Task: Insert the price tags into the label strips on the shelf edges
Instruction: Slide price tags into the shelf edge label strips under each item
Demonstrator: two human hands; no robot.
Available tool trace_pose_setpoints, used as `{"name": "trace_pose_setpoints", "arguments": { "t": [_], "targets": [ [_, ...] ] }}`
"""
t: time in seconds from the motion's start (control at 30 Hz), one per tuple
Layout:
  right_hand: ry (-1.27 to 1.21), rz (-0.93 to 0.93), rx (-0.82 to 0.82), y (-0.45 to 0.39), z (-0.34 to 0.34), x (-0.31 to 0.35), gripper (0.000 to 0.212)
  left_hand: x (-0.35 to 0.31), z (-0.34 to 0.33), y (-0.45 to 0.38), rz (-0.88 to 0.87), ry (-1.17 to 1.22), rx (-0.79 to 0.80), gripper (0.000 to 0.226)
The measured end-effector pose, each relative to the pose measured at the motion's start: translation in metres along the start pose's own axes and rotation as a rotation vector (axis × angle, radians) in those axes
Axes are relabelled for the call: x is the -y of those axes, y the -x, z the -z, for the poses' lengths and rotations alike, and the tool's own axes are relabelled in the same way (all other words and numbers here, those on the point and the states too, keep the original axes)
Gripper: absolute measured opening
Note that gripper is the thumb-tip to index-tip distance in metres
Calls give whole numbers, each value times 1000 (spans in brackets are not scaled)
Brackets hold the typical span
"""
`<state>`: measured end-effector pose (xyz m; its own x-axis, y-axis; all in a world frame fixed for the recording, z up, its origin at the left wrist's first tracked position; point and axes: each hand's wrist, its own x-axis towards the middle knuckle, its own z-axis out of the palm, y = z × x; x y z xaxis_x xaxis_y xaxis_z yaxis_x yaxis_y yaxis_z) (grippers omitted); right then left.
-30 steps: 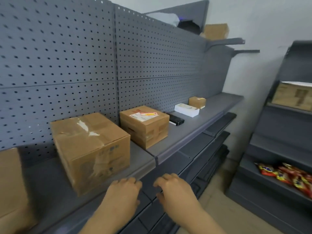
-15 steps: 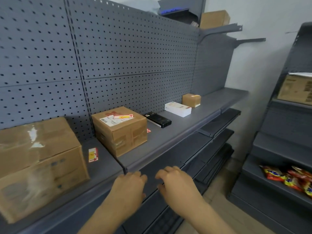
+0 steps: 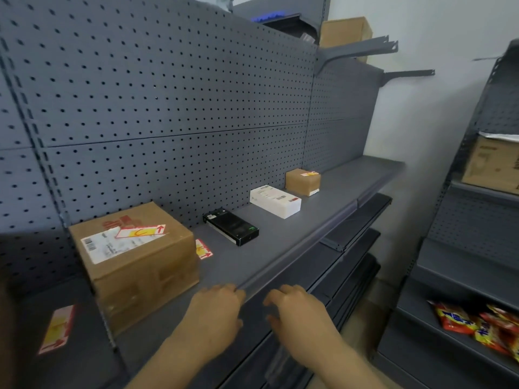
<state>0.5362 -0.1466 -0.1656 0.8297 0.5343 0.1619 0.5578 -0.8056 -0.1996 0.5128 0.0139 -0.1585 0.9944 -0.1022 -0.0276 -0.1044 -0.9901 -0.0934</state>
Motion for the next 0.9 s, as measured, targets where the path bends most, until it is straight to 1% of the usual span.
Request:
{"name": "trace_pose_setpoints", "arguments": {
  "t": [0.23,0.37,0.5,0.63,0.8,0.9],
  "targets": [
    [17,-6,-6,-62,-2,-58,21,4,9,-72,41,-28,-19,27],
    [3,53,27,-102,-10,-84,23,8,5,-101,114,-12,-13,33],
    [-11,170,44,-146,-13,-102,18,13,0,-125,249,-30,-9,31],
    [-70,316,70,-179,-13,-105,22,13,0,-134,388,-16,11,30],
    [-140,510,100,-213,-23,-87,24,20,-5,-125,541,43,50,36],
    [-211,586,141,-233,-38,-65,22,25,-12,-116,586,39,106,39]
  ]
}}
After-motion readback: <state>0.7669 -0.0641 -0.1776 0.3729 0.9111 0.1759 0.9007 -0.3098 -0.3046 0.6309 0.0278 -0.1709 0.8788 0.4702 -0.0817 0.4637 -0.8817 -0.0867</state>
